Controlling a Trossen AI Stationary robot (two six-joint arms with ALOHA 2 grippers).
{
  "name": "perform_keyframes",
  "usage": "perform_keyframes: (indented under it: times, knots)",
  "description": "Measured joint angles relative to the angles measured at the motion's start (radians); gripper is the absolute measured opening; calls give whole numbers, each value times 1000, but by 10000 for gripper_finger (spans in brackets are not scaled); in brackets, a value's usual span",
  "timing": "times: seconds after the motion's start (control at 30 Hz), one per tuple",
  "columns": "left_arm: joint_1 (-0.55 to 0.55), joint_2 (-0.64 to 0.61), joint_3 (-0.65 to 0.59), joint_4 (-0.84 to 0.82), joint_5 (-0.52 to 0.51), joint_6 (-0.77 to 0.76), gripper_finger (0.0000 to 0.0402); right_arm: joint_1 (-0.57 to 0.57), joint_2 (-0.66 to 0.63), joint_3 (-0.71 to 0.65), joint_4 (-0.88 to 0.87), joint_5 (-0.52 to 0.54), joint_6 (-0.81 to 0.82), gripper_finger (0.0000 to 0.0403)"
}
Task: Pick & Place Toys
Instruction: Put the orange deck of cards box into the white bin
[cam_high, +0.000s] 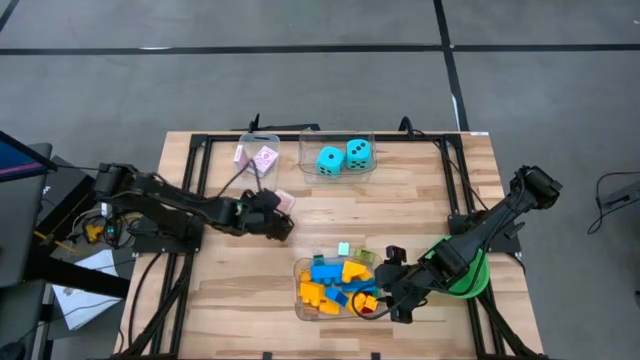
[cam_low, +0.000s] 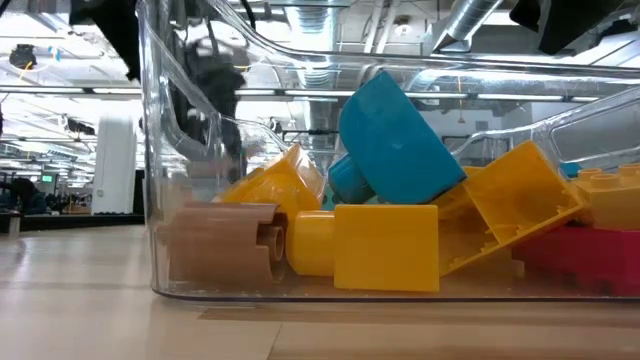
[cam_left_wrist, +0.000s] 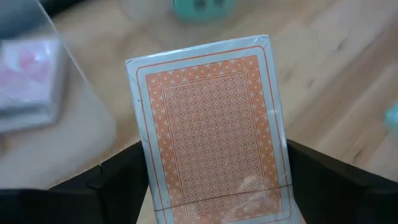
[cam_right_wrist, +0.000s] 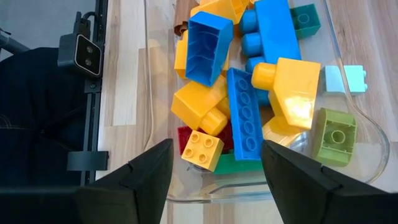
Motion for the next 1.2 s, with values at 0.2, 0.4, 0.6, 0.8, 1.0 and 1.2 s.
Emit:
perform_keyframes:
  times: [0.2,0.4,0.6,0.8,1.0,1.2]
  knots:
    - [43,-149,0,-7,-91,66,316,0,0,0,0,0,0,235]
    - [142,-239,2,-9,-140,159,329,0,0,0,-1,0,0,235]
    - [287,-241,2,-5,-145,221,317,0,0,0,-1,0,0,235]
    - [416,-209,2,-4,-140,262,331,0,0,0,-4,0,0,235]
    - [479,-133,2,17,-143,261,320,0,0,0,-7,0,0,235]
    - [502,-8,2,111,-139,260,331,0,0,0,-6,1,0,235]
